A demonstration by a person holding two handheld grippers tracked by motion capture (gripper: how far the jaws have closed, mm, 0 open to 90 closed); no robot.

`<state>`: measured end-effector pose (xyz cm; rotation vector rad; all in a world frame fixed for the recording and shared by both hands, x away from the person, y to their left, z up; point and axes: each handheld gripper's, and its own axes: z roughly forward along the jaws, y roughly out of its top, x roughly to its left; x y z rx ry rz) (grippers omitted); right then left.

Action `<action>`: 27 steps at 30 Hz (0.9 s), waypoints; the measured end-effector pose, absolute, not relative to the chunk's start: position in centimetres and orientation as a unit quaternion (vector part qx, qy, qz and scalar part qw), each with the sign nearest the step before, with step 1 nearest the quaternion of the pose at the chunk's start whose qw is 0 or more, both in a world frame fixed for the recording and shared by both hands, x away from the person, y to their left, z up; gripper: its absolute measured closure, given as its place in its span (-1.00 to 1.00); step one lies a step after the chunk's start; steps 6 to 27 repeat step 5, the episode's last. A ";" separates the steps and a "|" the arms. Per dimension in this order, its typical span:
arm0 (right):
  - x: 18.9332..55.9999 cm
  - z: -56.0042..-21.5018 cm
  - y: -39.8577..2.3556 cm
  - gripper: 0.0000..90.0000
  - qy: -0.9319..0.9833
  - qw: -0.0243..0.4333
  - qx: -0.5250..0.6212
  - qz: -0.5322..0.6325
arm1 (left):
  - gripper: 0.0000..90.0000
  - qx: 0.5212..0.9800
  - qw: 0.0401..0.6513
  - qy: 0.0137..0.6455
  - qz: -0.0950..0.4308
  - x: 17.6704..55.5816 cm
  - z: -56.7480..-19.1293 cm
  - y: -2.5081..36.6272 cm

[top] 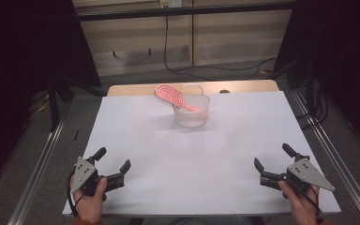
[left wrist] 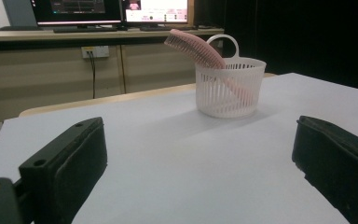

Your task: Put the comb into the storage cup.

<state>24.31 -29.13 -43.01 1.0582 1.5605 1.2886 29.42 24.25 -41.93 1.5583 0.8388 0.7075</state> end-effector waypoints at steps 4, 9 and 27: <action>24.6 -43.1 -29.2 -1.00 0.617 0.413 0.427 0.516 | -0.93 0.666 0.580 0.358 0.303 29.5 -41.9 24.2; 24.6 -43.1 -29.2 -1.00 0.616 0.414 0.429 0.514 | -0.93 0.666 0.580 0.358 0.302 29.5 -41.9 24.3; 24.6 -43.1 -29.2 -1.00 0.616 0.414 0.429 0.514 | -0.93 0.666 0.580 0.358 0.302 29.5 -41.9 24.3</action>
